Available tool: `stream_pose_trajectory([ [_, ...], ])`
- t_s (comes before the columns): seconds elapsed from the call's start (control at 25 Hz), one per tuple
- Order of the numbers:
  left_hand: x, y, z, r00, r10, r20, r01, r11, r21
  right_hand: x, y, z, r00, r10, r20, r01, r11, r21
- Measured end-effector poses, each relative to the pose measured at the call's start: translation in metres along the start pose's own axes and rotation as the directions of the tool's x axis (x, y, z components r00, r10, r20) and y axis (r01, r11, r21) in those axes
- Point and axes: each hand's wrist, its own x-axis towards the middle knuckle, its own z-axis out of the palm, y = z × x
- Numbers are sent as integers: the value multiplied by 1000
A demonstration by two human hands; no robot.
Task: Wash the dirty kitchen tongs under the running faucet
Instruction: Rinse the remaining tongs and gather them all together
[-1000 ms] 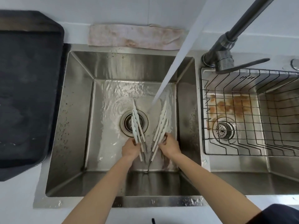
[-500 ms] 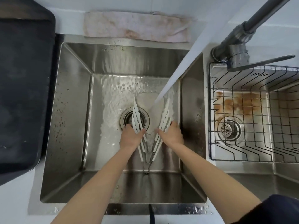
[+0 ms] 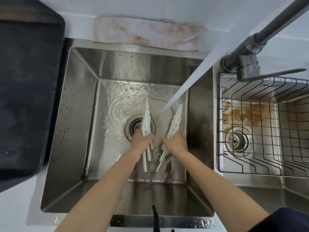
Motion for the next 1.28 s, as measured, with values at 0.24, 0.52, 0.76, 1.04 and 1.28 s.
stream_pose_trajectory([
  [0.24,-20,21,-14,996,37,80,-29,995,-95,-14,-10,-14,1000,-20,5,18,982,186],
  [0.52,-47,49,-30,981,182,-66,-193,944,-269,-45,-49,-46,965,-258,49,214,878,428],
  [0.76,-65,71,-43,968,228,-100,-249,894,-373,-69,-75,-76,904,-422,74,223,612,759],
  [1.04,-79,61,-56,970,239,31,-205,887,-414,-82,-84,-77,862,-505,45,287,560,777],
  [1.28,-89,45,-60,955,289,70,-204,809,-551,-87,-83,-75,836,-537,112,320,644,695],
])
